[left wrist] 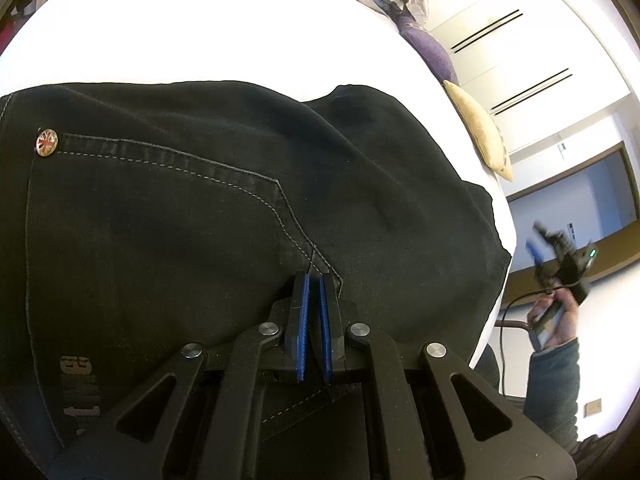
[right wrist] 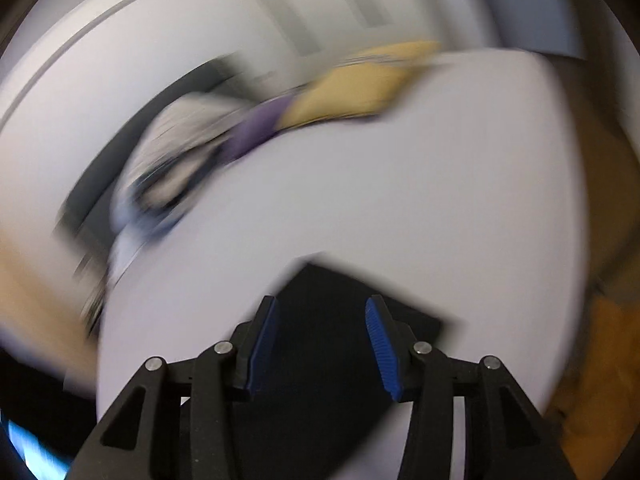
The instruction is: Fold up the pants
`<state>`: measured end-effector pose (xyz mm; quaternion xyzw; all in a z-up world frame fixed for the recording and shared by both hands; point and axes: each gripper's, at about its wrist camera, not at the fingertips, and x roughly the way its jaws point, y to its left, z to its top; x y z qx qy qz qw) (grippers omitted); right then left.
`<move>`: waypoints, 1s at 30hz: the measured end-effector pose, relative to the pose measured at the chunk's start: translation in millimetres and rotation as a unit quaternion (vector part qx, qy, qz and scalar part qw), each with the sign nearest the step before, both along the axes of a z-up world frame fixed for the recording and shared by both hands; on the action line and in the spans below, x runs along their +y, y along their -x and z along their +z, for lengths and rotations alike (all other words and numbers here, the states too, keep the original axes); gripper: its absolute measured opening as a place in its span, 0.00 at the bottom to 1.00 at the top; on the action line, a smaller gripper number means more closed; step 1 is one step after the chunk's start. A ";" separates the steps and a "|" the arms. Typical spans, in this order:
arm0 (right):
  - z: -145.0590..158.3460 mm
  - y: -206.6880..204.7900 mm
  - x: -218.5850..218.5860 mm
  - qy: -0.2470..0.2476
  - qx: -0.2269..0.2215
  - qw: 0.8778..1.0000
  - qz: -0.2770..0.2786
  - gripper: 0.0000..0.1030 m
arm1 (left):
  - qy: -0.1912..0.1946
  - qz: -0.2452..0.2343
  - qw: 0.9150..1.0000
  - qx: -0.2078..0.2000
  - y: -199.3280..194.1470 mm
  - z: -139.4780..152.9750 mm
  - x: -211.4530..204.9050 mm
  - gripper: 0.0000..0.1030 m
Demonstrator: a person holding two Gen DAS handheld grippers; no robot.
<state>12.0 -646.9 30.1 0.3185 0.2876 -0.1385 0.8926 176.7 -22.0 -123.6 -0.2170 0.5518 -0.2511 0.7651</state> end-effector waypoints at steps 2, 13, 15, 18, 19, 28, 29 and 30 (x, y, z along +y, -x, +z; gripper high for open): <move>-19.0 -33.5 16.2 -0.035 0.031 0.996 0.076 0.48 | -0.016 -0.001 1.000 -0.002 -1.5 9.7 -5.0 0.05; -108.3 -33.0 -30.2 -0.119 0.106 0.986 0.041 0.00 | -0.003 -0.173 0.982 -0.074 -73.5 58.1 -100.9 0.05; -109.9 -35.9 -29.9 -0.113 0.109 0.987 0.043 0.00 | -0.020 -0.198 0.978 -0.056 -98.8 42.3 -120.1 0.05; -110.0 -38.5 -33.1 -0.112 0.114 0.986 0.047 0.00 | -0.119 -0.169 0.977 -0.049 -141.0 15.0 -129.4 0.05; -101.0 -42.3 -26.8 -0.097 0.124 0.986 0.051 0.00 | -0.119 -0.143 0.982 -0.044 -154.5 11.8 -119.9 0.05; -1.1 -106.3 94.1 0.023 0.041 0.930 0.365 0.76 | -0.088 -0.036 0.989 -0.111 -83.3 69.3 -37.4 0.05; 1.5 -121.3 117.6 0.025 0.038 0.910 0.412 0.76 | -0.069 -0.039 0.991 -0.107 -66.9 64.4 -33.1 0.05; 2.4 -136.9 148.3 0.032 0.035 0.879 0.474 0.76 | -0.064 -0.042 0.991 -0.105 -54.4 58.5 -32.1 0.05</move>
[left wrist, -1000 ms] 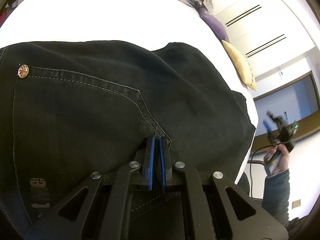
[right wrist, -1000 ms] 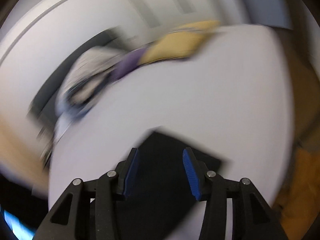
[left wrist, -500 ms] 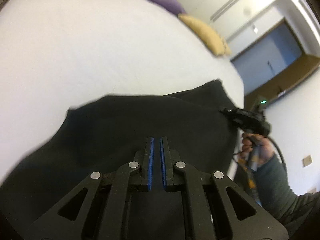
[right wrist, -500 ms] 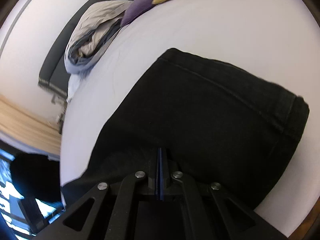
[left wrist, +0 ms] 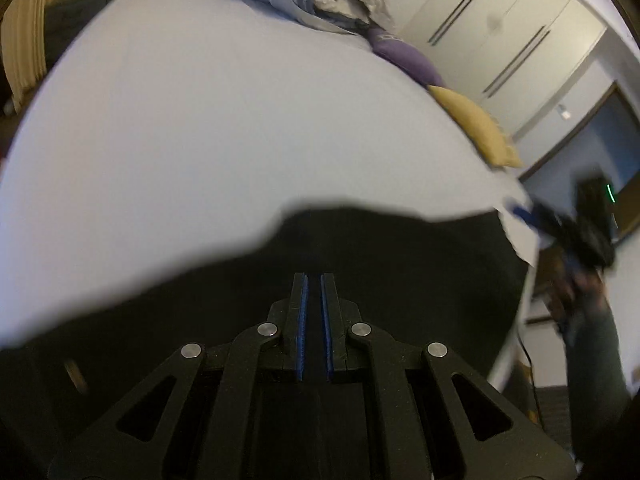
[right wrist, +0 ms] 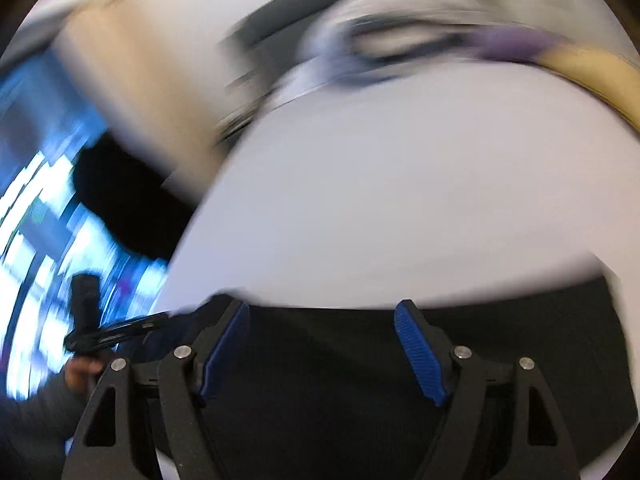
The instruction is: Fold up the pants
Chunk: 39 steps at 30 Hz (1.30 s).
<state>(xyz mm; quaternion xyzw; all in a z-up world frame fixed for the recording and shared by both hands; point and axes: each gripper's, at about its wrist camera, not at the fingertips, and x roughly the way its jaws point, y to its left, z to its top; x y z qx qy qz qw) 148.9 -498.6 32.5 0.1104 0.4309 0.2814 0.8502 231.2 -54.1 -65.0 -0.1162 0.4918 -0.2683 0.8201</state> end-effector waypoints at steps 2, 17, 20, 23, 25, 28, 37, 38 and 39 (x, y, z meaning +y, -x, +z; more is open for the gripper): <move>-5.5 -26.8 50.1 0.036 -0.005 0.995 0.091 0.76 | -0.039 0.004 0.999 0.014 20.1 -25.7 -1.2 0.05; -85.9 -112.6 138.5 0.173 0.074 0.965 0.183 0.01 | 0.039 0.041 0.998 0.020 40.8 -43.0 27.1 0.05; -75.6 -122.7 106.4 0.159 0.055 0.983 0.070 0.01 | 0.045 0.043 0.998 0.020 49.9 -48.7 16.7 0.05; -59.2 -109.7 66.3 0.081 0.066 0.995 0.007 0.02 | 0.054 0.047 0.997 0.022 53.0 -51.4 12.0 0.05; -43.1 -70.9 67.1 -0.002 0.061 0.995 0.076 0.04 | 0.060 0.049 0.997 0.024 54.9 -52.0 22.5 0.05; -45.1 -23.3 83.4 0.027 0.053 0.982 0.179 0.09 | 0.065 0.051 0.996 0.025 51.6 -53.8 26.8 0.05; -94.2 -53.4 -71.6 0.075 0.098 0.963 -0.237 0.11 | 0.056 0.053 0.997 0.020 55.7 -55.1 28.4 0.05; -84.8 -46.9 -79.4 0.058 0.084 0.965 -0.243 0.13 | 0.056 0.053 0.997 0.019 54.7 -52.2 31.2 0.05; -72.4 -37.7 -82.0 0.028 0.069 0.972 -0.223 0.14 | 0.057 0.052 0.997 0.020 54.2 -50.7 31.0 0.05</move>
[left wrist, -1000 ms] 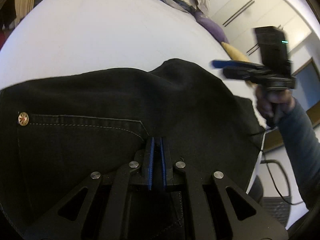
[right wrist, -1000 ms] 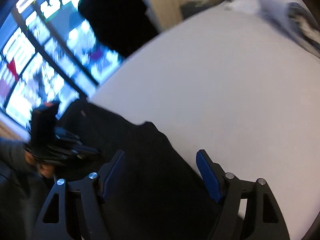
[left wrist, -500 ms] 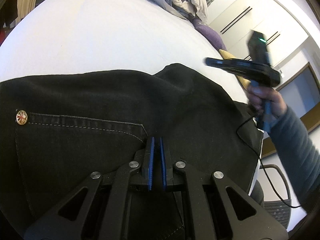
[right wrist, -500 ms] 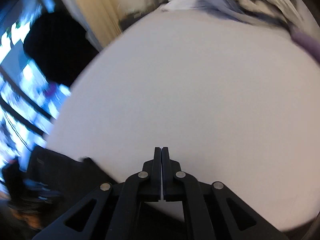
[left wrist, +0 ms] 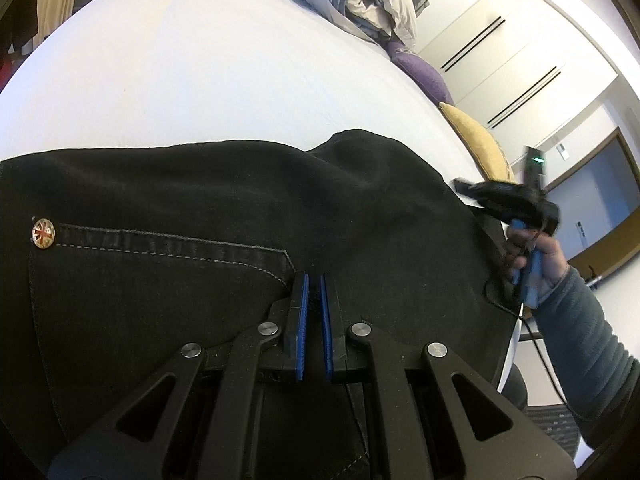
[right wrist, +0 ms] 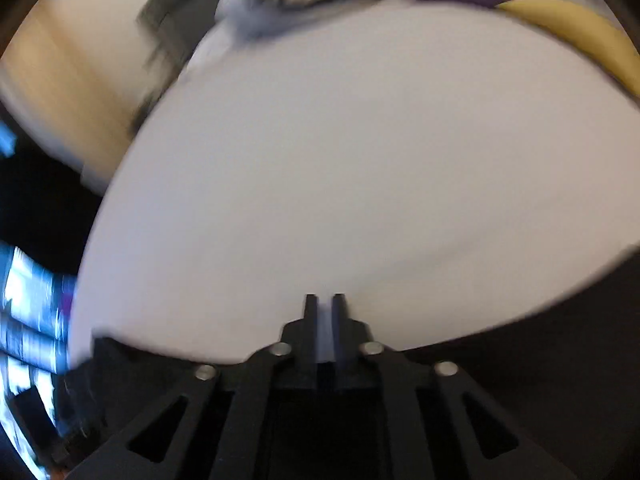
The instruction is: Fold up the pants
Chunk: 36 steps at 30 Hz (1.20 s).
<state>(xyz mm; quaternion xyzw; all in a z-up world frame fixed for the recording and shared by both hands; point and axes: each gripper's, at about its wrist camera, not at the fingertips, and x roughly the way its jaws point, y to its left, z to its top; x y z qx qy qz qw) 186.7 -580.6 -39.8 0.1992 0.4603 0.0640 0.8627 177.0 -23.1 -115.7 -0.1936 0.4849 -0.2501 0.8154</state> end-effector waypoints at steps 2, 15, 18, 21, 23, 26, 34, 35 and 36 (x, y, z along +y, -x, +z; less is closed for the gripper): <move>15.4 13.2 17.0 -0.036 -0.017 0.997 0.067 0.17 | 0.003 0.001 1.000 0.000 0.1 -1.4 -0.9 0.05; -34.8 77.4 -102.3 -0.038 0.036 0.977 -0.205 0.00 | -0.005 0.003 1.000 0.000 2.0 -2.0 -7.0 0.05; -7.5 104.9 -122.7 -0.009 0.014 0.968 -0.251 0.23 | -0.007 0.003 1.000 0.005 1.2 0.4 -8.6 0.05; 20.5 120.6 -87.0 -0.092 -0.038 0.986 -0.136 0.39 | -0.026 -0.003 1.000 0.004 -0.1 16.3 -17.8 0.06; 25.2 132.8 -45.0 -0.107 -0.058 0.992 -0.024 0.42 | -0.025 -0.022 0.999 -0.014 1.5 29.6 -32.3 0.06; -6.9 141.9 -27.4 -0.066 -0.015 0.998 0.010 0.54 | -0.043 -0.046 0.998 -0.016 1.1 29.8 -57.3 0.06; -38.8 204.6 -144.2 -0.067 0.001 0.966 -0.252 0.00 | -0.008 -0.103 0.995 -0.018 -9.1 49.0 -115.2 0.06; -40.9 206.4 -142.6 -0.054 0.004 0.968 -0.247 0.00 | -0.009 -0.125 0.992 -0.019 -15.6 51.1 -134.4 0.07; -40.0 206.5 -139.6 -0.032 0.001 0.970 -0.239 0.00 | -0.012 -0.147 0.989 -0.016 -23.7 50.5 -151.0 0.07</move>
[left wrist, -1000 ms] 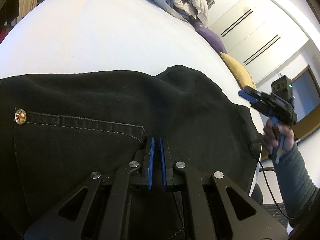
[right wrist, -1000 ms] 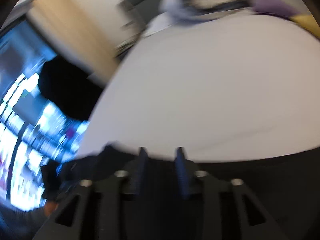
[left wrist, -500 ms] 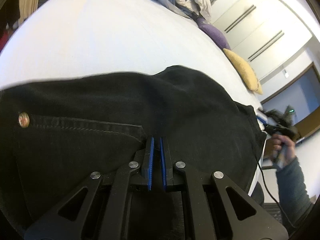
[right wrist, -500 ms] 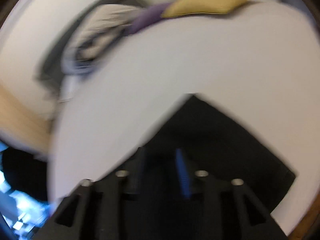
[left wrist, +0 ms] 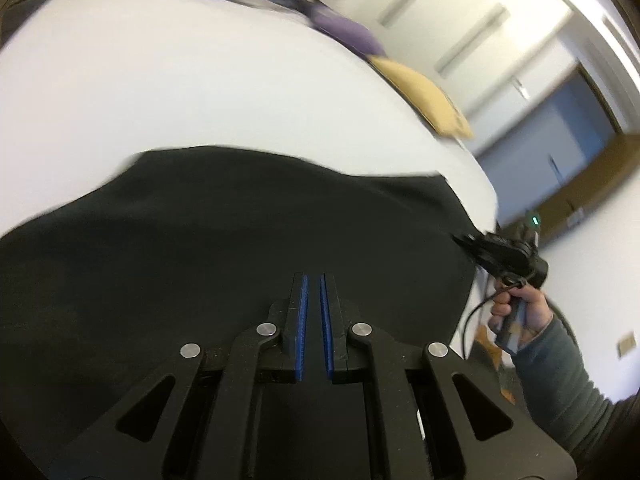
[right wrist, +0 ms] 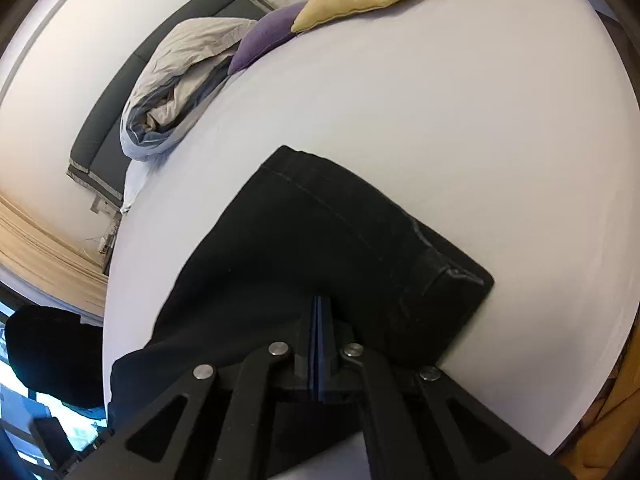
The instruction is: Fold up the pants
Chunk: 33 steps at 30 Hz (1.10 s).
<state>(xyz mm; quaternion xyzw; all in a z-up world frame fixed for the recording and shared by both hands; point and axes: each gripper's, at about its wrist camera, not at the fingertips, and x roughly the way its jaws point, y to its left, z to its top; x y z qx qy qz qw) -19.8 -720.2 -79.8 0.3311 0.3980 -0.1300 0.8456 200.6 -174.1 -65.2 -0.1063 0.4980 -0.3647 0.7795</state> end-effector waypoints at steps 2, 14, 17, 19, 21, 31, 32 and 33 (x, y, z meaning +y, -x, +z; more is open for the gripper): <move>1.8 0.1 2.3 0.027 -0.001 1.000 0.006 0.00 | -0.028 -0.029 0.999 0.003 -25.3 -12.4 -26.0 0.07; 18.5 -26.6 7.2 -0.017 -0.015 0.999 -0.030 0.00 | -0.060 0.148 0.987 0.001 -60.5 -9.1 123.0 0.05; 33.1 -27.1 41.3 -0.061 -0.056 0.996 0.032 0.10 | 0.026 0.138 0.990 0.026 -18.2 6.5 130.5 0.05; 37.0 -28.6 66.4 -0.064 -0.064 0.992 0.085 0.16 | 0.032 0.079 0.996 0.021 17.7 11.2 102.9 0.06; 27.7 -35.8 90.4 -0.059 -0.045 0.989 0.126 0.26 | 0.004 0.031 0.999 0.018 44.3 1.6 78.0 0.06; 25.3 37.4 -15.8 -0.057 -0.071 0.991 -0.103 0.11 | 0.028 0.117 0.992 0.042 43.6 -24.5 167.2 0.05; 35.0 56.5 -24.5 -0.046 -0.083 0.986 -0.140 0.23 | 0.026 0.126 0.991 0.034 48.2 -19.3 177.4 0.05; 39.3 65.2 -27.2 -0.047 -0.097 0.982 -0.152 0.45 | 0.018 0.135 0.990 0.026 50.3 -16.4 182.2 0.05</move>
